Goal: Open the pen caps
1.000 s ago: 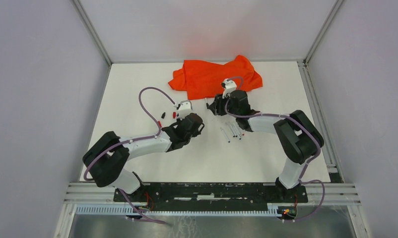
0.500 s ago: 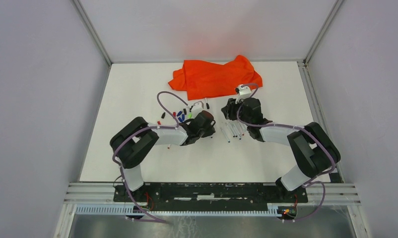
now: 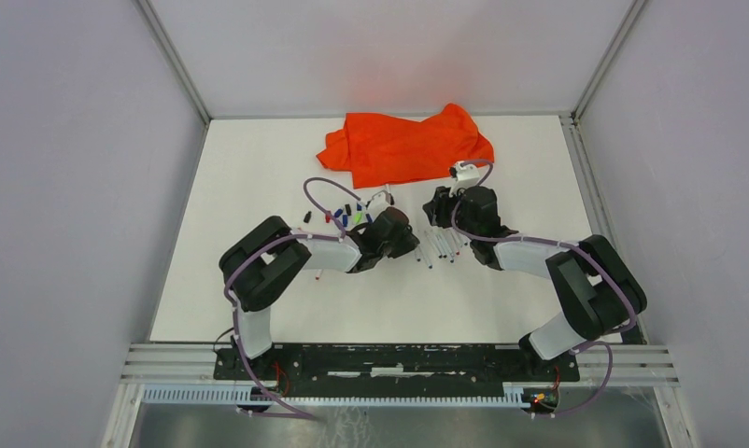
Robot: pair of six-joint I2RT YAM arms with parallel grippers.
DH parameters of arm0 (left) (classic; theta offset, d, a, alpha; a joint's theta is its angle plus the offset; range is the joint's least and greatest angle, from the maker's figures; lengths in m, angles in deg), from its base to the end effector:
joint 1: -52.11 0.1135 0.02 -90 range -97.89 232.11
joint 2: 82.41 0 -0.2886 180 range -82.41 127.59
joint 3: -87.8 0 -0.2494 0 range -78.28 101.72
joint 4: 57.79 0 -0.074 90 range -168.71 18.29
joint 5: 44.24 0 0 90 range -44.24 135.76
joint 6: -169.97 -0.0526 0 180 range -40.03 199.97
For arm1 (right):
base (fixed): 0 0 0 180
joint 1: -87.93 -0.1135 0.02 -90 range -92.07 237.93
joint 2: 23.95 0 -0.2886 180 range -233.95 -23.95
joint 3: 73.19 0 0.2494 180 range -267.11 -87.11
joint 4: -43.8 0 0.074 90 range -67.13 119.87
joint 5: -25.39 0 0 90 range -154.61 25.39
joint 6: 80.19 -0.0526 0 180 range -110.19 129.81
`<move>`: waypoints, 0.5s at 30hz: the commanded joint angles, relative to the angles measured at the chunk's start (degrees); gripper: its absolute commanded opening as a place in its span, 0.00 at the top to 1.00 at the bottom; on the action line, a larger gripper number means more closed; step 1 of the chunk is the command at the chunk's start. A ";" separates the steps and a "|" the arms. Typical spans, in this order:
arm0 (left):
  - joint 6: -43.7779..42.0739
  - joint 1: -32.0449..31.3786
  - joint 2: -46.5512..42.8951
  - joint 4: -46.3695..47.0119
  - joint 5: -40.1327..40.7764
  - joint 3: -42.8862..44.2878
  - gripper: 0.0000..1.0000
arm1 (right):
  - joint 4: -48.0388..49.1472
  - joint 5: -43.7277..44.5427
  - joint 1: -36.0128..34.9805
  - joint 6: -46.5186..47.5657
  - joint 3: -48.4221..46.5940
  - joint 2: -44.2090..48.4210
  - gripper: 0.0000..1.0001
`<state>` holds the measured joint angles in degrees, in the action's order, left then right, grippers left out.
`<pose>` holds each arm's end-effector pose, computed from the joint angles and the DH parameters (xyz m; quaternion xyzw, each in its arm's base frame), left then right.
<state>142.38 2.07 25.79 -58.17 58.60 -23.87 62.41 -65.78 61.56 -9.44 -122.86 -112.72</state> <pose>0.2640 -0.2969 0.1468 -0.1439 0.8912 -0.2911 0.3167 0.2915 0.1457 0.2004 -0.0568 0.8196 0.2287 0.5222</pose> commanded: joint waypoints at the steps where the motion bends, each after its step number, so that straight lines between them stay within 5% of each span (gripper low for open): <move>1: 2.31 -1.25 -0.23 -4.17 1.10 -0.54 0.68 | 2.45 0.35 0.24 0.46 0.41 2.11 0.53; 8: 1.71 -1.48 -2.77 -6.75 4.49 -0.30 0.66 | 1.69 -0.04 0.23 1.43 -0.14 2.50 0.53; 15: -4.17 -1.38 -13.20 -17.05 17.51 1.83 0.63 | -1.31 -4.96 0.02 3.05 -5.10 0.11 0.53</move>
<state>142.97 0.80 21.12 -67.02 65.24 -23.89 61.58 -67.42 61.59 -8.23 -123.31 -112.08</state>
